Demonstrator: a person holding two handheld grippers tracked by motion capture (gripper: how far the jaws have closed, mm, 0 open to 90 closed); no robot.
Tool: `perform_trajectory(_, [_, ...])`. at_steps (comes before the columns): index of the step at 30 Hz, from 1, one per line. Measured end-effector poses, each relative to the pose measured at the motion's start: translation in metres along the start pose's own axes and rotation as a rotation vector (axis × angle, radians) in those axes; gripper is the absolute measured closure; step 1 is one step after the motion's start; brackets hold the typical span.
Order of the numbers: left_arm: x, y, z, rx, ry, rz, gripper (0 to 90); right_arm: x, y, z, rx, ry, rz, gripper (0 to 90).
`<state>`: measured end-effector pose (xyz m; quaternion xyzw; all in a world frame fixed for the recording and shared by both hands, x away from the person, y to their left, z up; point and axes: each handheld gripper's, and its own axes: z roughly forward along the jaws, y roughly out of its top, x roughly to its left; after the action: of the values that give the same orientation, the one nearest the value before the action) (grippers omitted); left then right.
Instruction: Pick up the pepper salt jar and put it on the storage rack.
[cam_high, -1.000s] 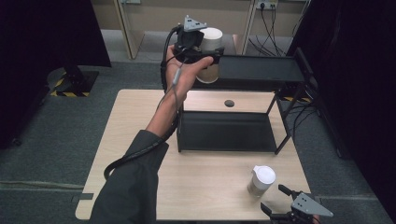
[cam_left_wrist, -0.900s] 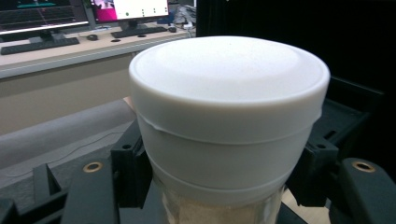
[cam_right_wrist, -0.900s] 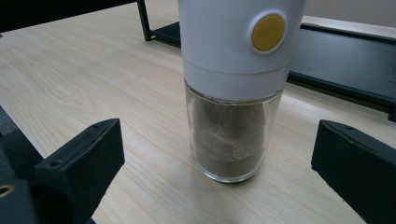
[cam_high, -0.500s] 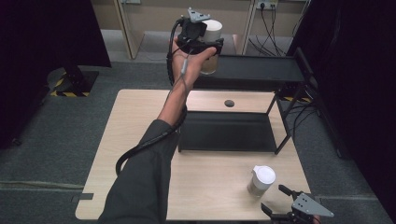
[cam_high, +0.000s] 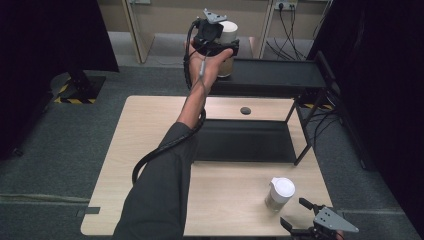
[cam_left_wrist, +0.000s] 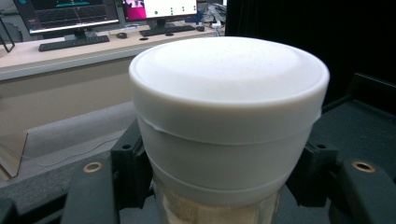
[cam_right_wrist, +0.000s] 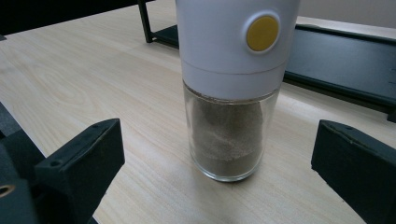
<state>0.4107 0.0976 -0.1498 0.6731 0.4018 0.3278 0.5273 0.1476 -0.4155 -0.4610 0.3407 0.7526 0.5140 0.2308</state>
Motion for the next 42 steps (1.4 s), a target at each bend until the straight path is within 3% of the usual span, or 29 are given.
perform_trajectory(4, [0.001, -0.002, 0.004, -0.004, 0.008, -0.013, 35.0, -0.001, 0.0, 0.0, -0.002, 0.002, 0.001, 3.0])
perform_trajectory(13, [0.003, -0.012, 0.007, -0.03, 0.003, 0.001, 34.9, -0.001, 0.0, -0.001, -0.003, 0.002, 0.004, 3.0])
perform_trajectory(17, [0.008, -0.014, 0.004, -0.035, -0.005, -0.018, 34.7, -0.001, 0.0, -0.001, -0.006, 0.002, 0.0, 3.0])
perform_trajectory(20, [0.007, -0.013, 0.003, -0.025, -0.009, 0.0, 33.9, 0.0, 0.0, -0.001, -0.005, 0.005, -0.001, 3.0])
perform_trajectory(23, [0.007, -0.014, 0.002, -0.034, -0.012, -0.025, 23.9, 0.0, 0.0, -0.001, -0.007, 0.004, -0.002, 3.0])
perform_trajectory(27, [0.002, -0.008, -0.001, -0.006, -0.005, -0.007, 13.7, 0.0, 0.0, -0.001, -0.007, 0.004, -0.002, 3.0])
perform_trajectory(29, [0.001, -0.009, -0.003, -0.008, -0.006, -0.021, 10.1, 0.0, 0.0, 0.0, -0.006, 0.005, -0.002, 3.0])
perform_trajectory(32, [-0.003, -0.007, -0.006, -0.01, 0.008, -0.022, 6.2, 0.0, 0.0, 0.0, -0.004, 0.007, -0.005, 3.0])
perform_trajectory(34, [-0.005, -0.006, -0.009, -0.007, 0.012, 0.003, 5.2, 0.0, 0.0, 0.0, -0.004, 0.006, -0.007, 3.0])
perform_trajectory(42, [-0.007, -0.01, -0.021, -0.004, -0.007, 0.02, 3.1, 0.001, 0.001, 0.0, -0.007, 0.007, -0.01, 3.0])
